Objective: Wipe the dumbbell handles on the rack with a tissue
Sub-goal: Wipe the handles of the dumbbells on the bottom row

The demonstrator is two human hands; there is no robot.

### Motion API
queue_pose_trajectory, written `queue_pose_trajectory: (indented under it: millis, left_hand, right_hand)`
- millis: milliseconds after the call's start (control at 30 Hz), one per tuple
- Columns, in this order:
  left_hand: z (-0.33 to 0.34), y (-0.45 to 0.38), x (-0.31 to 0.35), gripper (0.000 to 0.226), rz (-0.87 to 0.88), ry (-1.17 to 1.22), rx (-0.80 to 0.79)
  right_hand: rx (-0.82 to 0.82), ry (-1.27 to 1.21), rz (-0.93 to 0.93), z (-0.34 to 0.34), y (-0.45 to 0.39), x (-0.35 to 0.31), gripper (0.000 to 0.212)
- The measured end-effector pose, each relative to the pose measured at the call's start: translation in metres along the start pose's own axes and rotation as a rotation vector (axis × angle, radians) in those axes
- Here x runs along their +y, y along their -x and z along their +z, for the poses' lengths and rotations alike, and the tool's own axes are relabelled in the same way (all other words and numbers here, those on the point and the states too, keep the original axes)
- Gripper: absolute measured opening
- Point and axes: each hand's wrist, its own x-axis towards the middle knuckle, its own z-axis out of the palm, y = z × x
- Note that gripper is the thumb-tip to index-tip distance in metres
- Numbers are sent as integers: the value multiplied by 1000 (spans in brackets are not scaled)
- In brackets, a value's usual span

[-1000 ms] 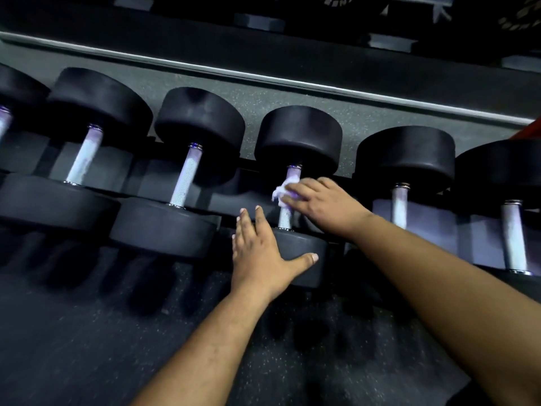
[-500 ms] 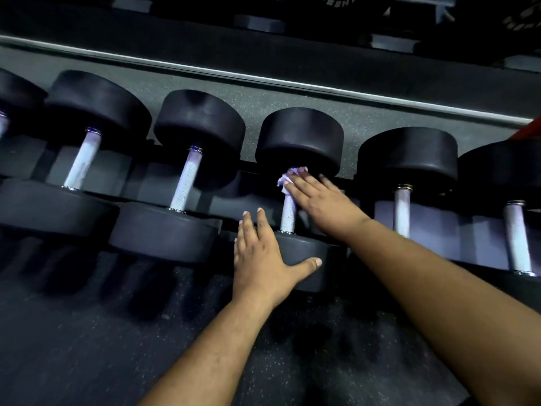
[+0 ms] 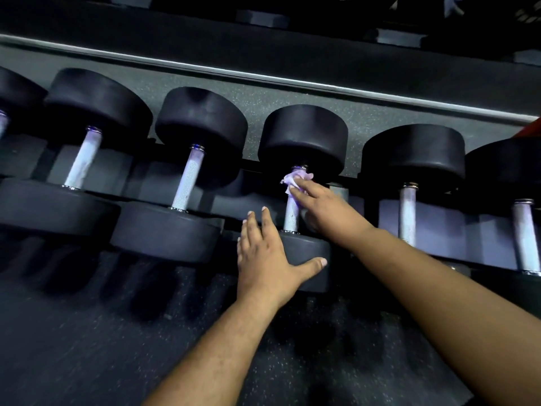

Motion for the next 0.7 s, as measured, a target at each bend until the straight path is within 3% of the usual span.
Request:
queue_pose_trajectory:
  millis: [100,233,333,400,533,633,700]
  left_hand:
    - [1,-1,1,139,-2,-6,7]
    - [2,-2,2,140,-6,-15,12]
    - [1,-2,0,140,1,-13,9]
    - [2,-2,-1,141,5,-15,11]
    - [4,-3,-1,141,7,-26,32]
    - [4,-3,-1,141,10,-19,18]
    - [3,-2,-2,140,13,-13,17]
  right_hand:
    - [11,-260,128,-10,7,-7,62]
    - [233,-516,434,-2,-12,-19,57]
    - [295,-557,656,1,-22,-24,26]
    - [248,-529,673,-4,-15,-28,8]
    - [91,-634,694,-10,2,-31,21]
    - [310,-905,832,-8,-19,-30,23]
    - [399,-944,864,-2,-34,-31,23]
